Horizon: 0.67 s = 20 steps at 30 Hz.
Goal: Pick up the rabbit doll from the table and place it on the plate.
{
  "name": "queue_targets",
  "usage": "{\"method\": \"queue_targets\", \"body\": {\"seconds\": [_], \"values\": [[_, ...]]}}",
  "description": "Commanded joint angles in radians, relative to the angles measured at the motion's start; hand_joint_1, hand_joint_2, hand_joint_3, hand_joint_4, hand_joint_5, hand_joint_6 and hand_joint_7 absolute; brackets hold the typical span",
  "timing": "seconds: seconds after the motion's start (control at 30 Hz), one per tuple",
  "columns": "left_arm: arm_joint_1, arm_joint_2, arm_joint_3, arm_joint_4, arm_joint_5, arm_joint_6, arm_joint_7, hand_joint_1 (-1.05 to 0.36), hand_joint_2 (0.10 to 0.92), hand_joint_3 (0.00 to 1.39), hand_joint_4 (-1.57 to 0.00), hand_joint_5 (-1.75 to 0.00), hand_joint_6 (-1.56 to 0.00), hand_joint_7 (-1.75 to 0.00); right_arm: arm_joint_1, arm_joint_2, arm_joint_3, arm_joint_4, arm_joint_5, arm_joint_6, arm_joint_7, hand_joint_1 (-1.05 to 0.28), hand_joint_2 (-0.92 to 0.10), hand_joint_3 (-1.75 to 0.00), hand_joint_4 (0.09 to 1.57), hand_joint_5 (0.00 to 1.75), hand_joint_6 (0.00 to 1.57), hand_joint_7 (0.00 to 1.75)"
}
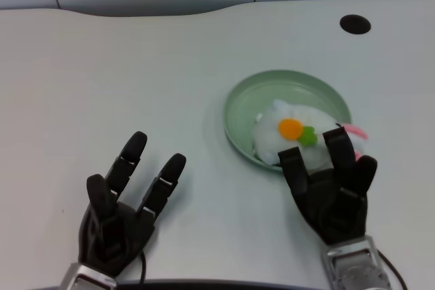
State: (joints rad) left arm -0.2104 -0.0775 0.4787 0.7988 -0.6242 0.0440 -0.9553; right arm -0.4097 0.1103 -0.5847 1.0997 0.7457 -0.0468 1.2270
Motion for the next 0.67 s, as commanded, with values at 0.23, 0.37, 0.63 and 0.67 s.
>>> {"method": "queue_targets", "body": {"seconds": [0.23,0.37,0.63,0.67], "values": [[0.027,-0.018,-0.024,-0.019,-0.022,0.026,0.046,-0.86,0.921,0.65,-0.48,-0.23,-0.32,-0.06,0.074,0.02,-0.006,0.044,-0.008,0.022,-0.006,-0.49,-0.92,-0.07,0.87,1.75,0.67,1.75],[0.023,-0.021,-0.032,-0.022,-0.024,0.021,0.06,-0.86,0.921,0.65,-0.49,-0.24,-0.34,-0.05,0.073,0.016,-0.006,0.042,-0.008,0.027,-0.003,-0.49,-0.92,-0.07,0.87,1.75,0.69,1.75],[0.008,-0.016,-0.037,-0.005,-0.033,0.02,0.067,-0.85,0.921,0.62,-0.52,-0.26,-0.36,-0.04,0.069,0.017,-0.012,0.044,-0.003,0.043,-0.007,-0.49,-0.91,-0.07,0.88,1.75,0.7,1.75],[0.006,-0.015,-0.036,-0.002,-0.034,0.022,0.068,-0.85,0.921,0.6,-0.53,-0.27,-0.4,-0.05,0.069,0.016,-0.013,0.045,-0.004,0.044,-0.009,-0.49,-0.92,-0.07,0.88,1.75,0.69,1.75]]}}
